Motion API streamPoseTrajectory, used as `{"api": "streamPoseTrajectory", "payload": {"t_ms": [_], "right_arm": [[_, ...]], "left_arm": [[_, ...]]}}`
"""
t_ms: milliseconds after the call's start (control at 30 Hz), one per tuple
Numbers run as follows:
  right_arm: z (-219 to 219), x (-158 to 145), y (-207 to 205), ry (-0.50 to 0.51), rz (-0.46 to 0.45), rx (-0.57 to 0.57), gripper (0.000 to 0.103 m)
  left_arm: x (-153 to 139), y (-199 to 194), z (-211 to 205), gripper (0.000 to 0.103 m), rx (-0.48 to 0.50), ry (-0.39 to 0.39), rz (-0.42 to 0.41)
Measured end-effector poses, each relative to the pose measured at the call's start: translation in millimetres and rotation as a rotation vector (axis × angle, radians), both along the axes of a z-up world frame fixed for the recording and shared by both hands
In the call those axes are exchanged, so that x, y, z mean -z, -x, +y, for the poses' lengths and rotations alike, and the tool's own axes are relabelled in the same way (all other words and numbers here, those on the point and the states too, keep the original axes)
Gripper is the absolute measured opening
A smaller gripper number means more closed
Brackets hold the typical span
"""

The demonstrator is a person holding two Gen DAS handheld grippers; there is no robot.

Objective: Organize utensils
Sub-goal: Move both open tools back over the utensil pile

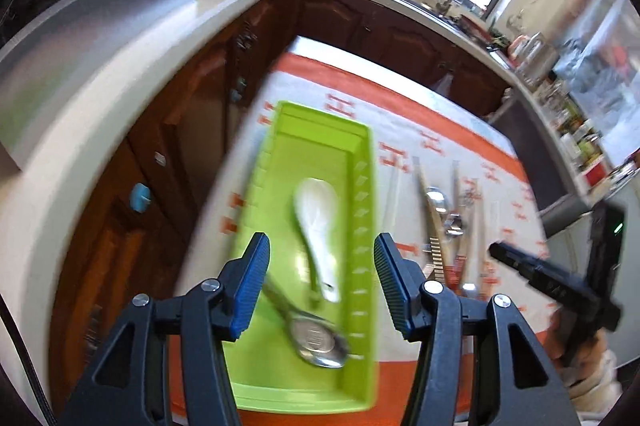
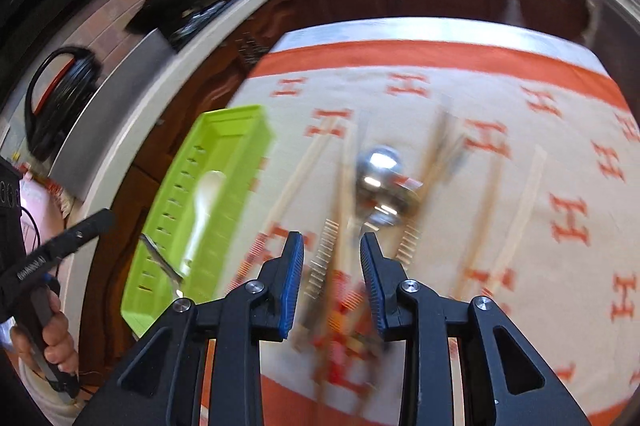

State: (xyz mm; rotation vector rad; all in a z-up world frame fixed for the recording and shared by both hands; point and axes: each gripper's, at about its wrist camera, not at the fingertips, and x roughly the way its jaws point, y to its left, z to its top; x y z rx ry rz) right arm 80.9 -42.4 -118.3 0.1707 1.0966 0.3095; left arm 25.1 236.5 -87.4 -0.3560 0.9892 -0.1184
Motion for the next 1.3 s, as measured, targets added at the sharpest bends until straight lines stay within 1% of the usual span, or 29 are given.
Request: {"api": "streamPoseTrajectory", "payload": {"t_ms": [67, 133, 233, 333, 533, 600, 733, 900, 1033, 1167, 1300], "right_arm": [[-27, 4, 10, -0.002, 0.016, 0.053, 0.03], [-52, 8, 19, -0.016, 0.031, 0.098, 0.03], [-81, 13, 31, -0.029, 0.043, 0.149, 0.03], [-101, 14, 40, -0.044, 0.045, 0.18, 0.03], [-128, 17, 46, -0.062, 0.048, 0.21, 0.03], [-130, 18, 44, -0.063, 0.05, 0.215, 0.03], [-138, 25, 35, -0.059, 0.07, 0.233, 0.029], [-135, 38, 12, -0.036, 0.096, 0.235, 0.027], [-121, 51, -13, 0.025, 0.109, 0.22, 0.024], [-105, 68, -31, 0.118, 0.139, 0.211, 0.021], [-93, 73, -35, 0.205, 0.102, 0.2, 0.019]], "left_arm": [[2, -4, -8, 0.053, 0.011, 0.017, 0.037], [5, -9, -22, 0.053, 0.028, 0.0, 0.067], [7, -11, -45, 0.053, 0.064, -0.033, 0.084], [8, -15, -69, 0.053, 0.104, -0.057, 0.094], [16, -32, -107, 0.052, 0.155, -0.069, 0.119], [19, -40, -119, 0.051, 0.168, -0.079, 0.125], [27, -53, -137, 0.043, 0.186, -0.094, 0.146], [30, -65, -164, 0.041, 0.23, -0.109, 0.152], [28, -71, -185, 0.039, 0.266, -0.114, 0.14], [27, -75, -198, 0.039, 0.287, -0.117, 0.135], [30, -80, -206, 0.039, 0.299, -0.115, 0.143]]}}
